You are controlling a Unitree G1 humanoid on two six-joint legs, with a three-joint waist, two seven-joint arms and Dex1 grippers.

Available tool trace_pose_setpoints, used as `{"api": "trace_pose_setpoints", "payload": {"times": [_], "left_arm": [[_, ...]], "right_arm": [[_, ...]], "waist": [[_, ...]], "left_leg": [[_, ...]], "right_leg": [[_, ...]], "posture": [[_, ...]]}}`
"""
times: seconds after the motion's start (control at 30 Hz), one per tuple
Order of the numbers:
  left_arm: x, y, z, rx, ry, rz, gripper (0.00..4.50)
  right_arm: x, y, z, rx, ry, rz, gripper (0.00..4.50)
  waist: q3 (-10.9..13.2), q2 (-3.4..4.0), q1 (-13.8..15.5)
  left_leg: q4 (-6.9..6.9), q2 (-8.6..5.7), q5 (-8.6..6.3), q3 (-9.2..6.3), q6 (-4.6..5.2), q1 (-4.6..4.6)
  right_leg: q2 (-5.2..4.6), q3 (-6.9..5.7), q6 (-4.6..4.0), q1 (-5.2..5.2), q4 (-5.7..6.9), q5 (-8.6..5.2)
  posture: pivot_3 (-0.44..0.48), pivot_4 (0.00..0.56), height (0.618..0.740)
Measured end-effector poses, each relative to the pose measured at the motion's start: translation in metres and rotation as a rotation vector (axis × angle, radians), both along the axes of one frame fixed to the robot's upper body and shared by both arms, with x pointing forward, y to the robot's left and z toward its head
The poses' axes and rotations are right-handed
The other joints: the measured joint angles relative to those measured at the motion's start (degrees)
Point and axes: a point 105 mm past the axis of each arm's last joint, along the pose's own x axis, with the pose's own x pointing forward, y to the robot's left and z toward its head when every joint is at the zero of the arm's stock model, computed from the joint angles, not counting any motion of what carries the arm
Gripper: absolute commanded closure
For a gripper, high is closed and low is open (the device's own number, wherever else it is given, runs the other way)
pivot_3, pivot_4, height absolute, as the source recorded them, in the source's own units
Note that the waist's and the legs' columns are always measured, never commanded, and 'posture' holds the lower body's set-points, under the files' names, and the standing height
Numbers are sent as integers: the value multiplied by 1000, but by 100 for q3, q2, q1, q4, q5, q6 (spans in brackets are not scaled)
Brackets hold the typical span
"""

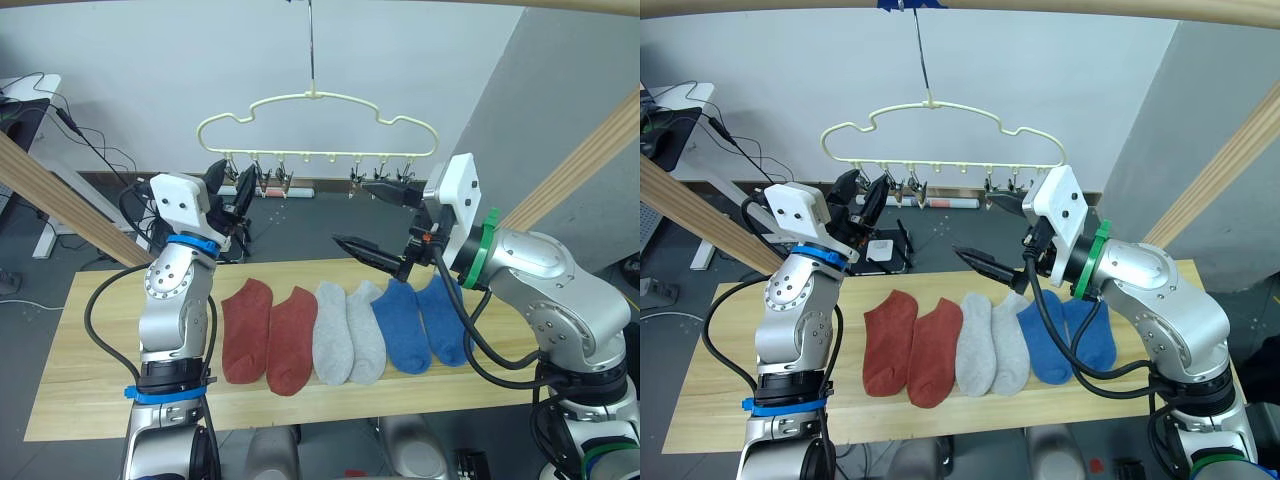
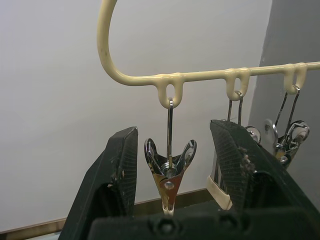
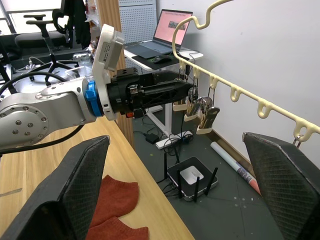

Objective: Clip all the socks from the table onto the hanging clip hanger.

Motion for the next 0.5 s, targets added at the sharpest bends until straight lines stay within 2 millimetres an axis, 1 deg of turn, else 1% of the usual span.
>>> {"api": "trace_pose_setpoints", "payload": {"times": [0.1, 0.2, 0.3, 0.37, 0.5], "left_arm": [[0, 1, 0, -1, 2, 6, 2778], [0, 1, 0, 0, 2, 8, 3628], [0, 0, -1, 3, 3, 8, 4165], [0, 0, 0, 6, 1, 7, 4444], [1, -3, -1, 22, 3, 3, 4475]], "right_arm": [[0, 0, -1, -1, 1, -2, 0], [0, 0, -1, -1, 2, -2, 0], [0, 0, -1, -1, 3, -2, 0], [0, 0, -1, -1, 4, -2, 0], [0, -1, -1, 0, 4, -3, 0]], "waist": [[0, 0, 0], [0, 0, 1], [0, 0, 1], [0, 0, 0], [1, 0, -1]], "left_leg": [[0, 0, 0, 0, 0, 0], [-1, 0, 0, 0, 0, 0], [-1, 0, 0, 0, 0, 0], [-1, 0, 0, 0, 0, 0], [-1, 0, 0, 0, 0, 1]], "right_leg": [[0, 0, 0, 0, -1, 0], [0, 0, 0, 0, -1, 0], [0, 0, 0, 0, -1, 0], [0, 0, 0, 0, -1, 0], [0, 0, 0, 0, -1, 0]], "posture": [[-246, 332, 733], [-246, 331, 733], [-245, 330, 733], [-245, 330, 733], [-245, 330, 733]]}}
